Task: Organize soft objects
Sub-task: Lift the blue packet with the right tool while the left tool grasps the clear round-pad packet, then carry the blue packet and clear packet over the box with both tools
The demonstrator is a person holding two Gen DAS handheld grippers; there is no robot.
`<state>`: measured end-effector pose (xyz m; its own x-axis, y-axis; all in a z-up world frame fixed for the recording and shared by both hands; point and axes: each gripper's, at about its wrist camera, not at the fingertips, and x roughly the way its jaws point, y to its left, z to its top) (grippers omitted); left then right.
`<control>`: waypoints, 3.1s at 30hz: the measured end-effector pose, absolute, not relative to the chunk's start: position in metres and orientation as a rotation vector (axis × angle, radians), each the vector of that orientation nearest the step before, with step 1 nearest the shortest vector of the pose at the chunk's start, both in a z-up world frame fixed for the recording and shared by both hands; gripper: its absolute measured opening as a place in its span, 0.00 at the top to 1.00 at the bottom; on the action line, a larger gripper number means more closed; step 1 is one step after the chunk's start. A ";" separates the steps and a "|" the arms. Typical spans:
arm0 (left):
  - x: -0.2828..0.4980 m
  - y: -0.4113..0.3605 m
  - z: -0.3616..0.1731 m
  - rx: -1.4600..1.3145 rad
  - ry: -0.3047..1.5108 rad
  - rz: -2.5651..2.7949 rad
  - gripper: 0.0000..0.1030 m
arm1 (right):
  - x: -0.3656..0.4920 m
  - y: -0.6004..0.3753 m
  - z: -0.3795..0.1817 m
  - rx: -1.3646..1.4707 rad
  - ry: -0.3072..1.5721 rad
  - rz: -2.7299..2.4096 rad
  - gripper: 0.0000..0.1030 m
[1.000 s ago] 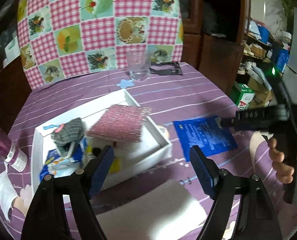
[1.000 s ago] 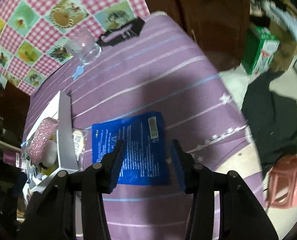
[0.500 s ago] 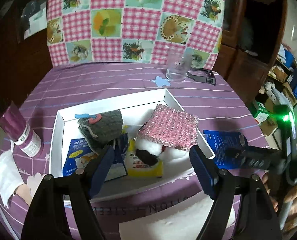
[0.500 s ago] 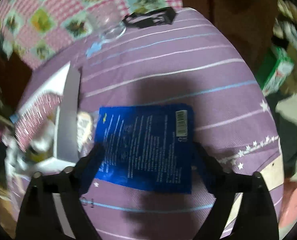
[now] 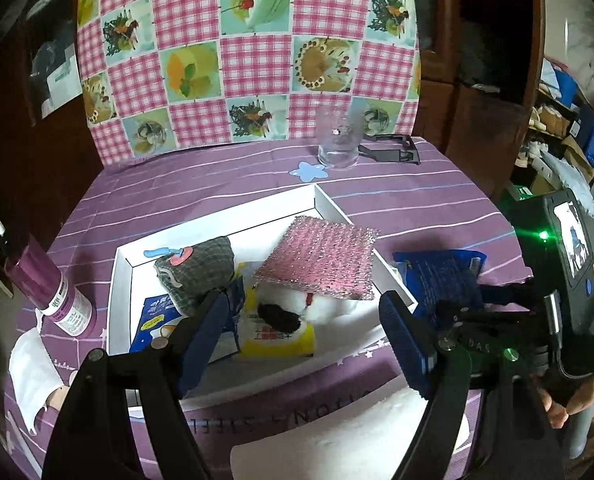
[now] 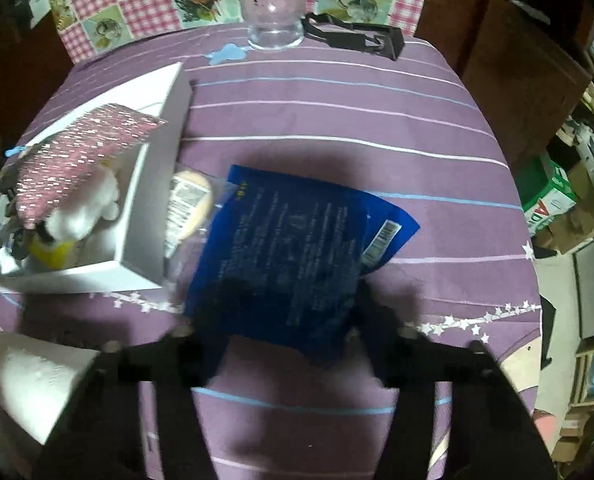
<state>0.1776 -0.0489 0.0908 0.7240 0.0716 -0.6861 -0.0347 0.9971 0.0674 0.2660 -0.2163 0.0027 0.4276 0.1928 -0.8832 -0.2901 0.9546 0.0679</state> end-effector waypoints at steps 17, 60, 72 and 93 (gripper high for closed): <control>0.216 -0.129 0.099 0.208 0.895 -0.012 0.24 | 0.270 -0.301 0.051 0.183 0.976 0.258 0.95; 0.304 -0.114 0.021 -0.010 1.247 0.017 0.96 | 0.270 -0.347 0.057 0.349 0.952 0.284 0.95; 0.258 -0.118 0.083 -0.130 1.076 -0.118 0.96 | 0.261 -0.332 0.074 0.344 0.924 0.351 0.95; 0.175 0.002 0.161 -0.187 0.856 0.010 0.96 | 0.226 -0.221 0.129 0.280 0.839 0.580 0.95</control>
